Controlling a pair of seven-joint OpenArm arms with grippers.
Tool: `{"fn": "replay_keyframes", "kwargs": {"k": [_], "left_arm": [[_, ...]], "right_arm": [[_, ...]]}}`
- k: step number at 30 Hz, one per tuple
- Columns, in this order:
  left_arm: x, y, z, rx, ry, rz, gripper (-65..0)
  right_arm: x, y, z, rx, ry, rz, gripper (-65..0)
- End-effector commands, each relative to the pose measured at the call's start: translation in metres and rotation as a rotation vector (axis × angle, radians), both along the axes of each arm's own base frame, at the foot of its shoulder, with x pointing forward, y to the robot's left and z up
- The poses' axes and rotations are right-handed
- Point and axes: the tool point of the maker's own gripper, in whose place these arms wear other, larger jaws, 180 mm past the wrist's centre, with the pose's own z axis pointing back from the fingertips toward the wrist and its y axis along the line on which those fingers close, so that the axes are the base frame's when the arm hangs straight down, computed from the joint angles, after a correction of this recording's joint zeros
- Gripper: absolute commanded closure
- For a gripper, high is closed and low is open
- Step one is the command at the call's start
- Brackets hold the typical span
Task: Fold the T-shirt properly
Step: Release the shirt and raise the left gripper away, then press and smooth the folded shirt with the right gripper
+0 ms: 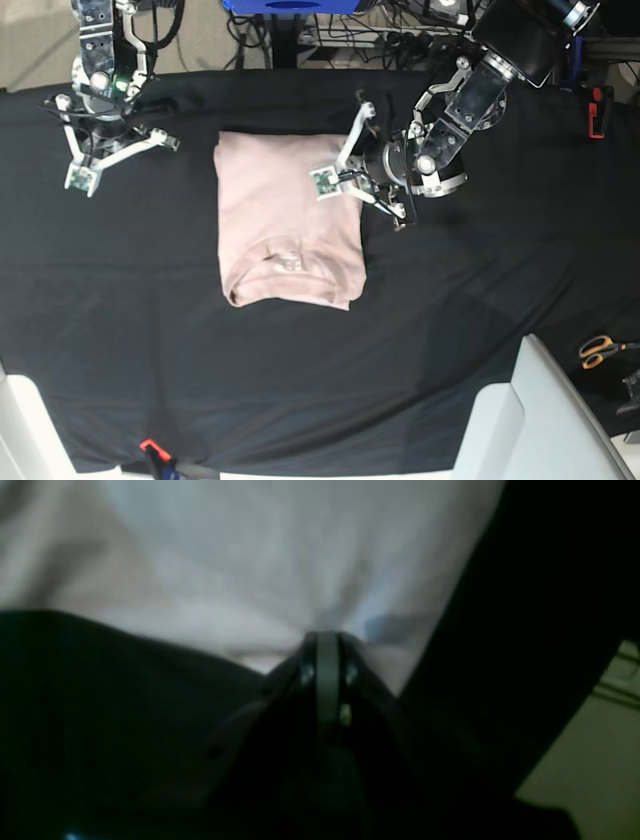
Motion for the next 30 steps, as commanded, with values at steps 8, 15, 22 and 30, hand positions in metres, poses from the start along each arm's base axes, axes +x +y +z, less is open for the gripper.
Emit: {"fn": "replay_keyframes", "kwargs": {"k": [8,15,22,30], "left_arm": [[0.063,0.032,0.06,-0.061,-0.197,0.153,0.0],[0.067,0.17,0.048,0.069,-0.178,0.496,0.0],[0.012,0.244,0.03,0.086,-0.144,0.654,0.0],[-0.005,0.25,0.026,0.06,-0.135,0.699,0.0]], "right_arm": [[0.014,0.012,0.011,-0.005,-0.053,0.048,-1.5],[0.038,0.103,0.021,0.101,-0.105,0.342,-1.5],[0.045,0.146,0.014,0.132,-0.093,0.463,-1.5],[0.03,0.175,-0.009,0.157,-0.044,0.525,-1.5]]}}
